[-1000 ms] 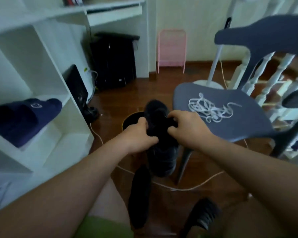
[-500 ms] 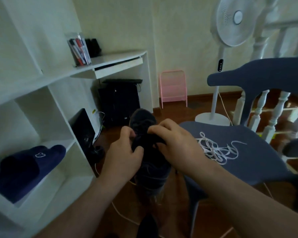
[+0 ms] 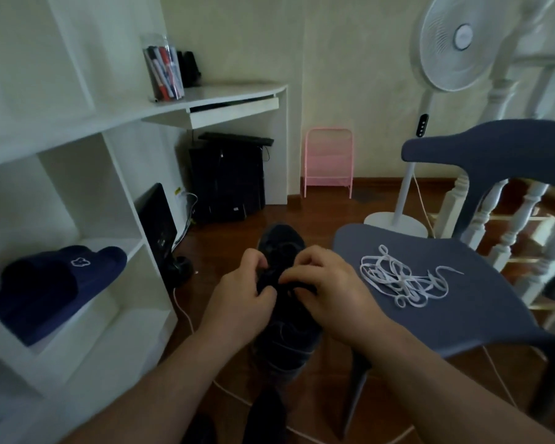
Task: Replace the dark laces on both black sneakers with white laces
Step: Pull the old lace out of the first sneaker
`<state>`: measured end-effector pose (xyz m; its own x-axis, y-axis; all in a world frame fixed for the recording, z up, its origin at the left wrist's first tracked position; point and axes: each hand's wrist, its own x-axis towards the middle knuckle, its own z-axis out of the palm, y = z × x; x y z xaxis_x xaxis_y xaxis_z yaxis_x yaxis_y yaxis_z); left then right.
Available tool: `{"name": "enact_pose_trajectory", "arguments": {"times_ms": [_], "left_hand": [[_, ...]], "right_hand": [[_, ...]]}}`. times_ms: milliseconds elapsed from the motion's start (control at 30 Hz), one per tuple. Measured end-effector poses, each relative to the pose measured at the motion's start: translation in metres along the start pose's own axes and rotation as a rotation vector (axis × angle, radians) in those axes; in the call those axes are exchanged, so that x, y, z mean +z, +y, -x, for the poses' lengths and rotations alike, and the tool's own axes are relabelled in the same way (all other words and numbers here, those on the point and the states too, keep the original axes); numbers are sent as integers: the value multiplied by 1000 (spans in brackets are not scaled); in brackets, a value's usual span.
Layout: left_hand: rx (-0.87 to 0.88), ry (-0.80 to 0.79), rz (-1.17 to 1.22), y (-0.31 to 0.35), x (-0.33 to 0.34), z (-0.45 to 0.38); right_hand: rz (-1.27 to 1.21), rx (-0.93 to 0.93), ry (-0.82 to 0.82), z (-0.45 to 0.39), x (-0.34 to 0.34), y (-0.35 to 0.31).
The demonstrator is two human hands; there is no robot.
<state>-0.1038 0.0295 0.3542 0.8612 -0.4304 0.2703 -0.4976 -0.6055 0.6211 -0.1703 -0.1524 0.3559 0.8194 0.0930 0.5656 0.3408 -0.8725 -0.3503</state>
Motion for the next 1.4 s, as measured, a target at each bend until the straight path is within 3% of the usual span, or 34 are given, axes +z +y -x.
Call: {"name": "enact_pose_trajectory", "arguments": {"times_ms": [133, 267, 400, 467, 567, 667, 800, 933, 1000, 1067, 1167, 1233, 1400], "left_hand": [[-3, -42, 31, -4, 5, 1], [18, -69, 47, -7, 11, -13], [14, -69, 11, -15, 16, -37], [-6, -76, -7, -23, 20, -50], [-58, -56, -36, -40, 22, -65], [-72, -12, -92, -50, 17, -68], [21, -17, -117, -42, 14, -61], [95, -23, -83, -27, 17, -51], [120, -28, -78, -20, 18, -46], [136, -29, -84, -13, 19, -44], [162, -34, -94, -3, 19, -41], [178, -54, -95, 3, 19, -38], [163, -89, -70, 10, 25, -32]], "right_hand": [[-46, 42, 77, 3, -1, -7], [-315, 282, 131, -5, -7, -1], [-649, 539, 93, -18, -14, 9], [-803, 621, 173, -29, -23, 17], [-1274, 755, 392, -41, -50, 40], [-1450, 820, 430, -38, -70, 57], [-959, 890, 184, -17, -65, 66], [-585, 843, 24, -2, -60, 59], [-311, 775, 11, 1, -60, 57], [-19, 594, -30, -2, -58, 54], [70, 298, -166, -14, -56, 35], [102, 221, -218, -18, -47, 25], [179, 153, -21, -7, -10, 21]]}}
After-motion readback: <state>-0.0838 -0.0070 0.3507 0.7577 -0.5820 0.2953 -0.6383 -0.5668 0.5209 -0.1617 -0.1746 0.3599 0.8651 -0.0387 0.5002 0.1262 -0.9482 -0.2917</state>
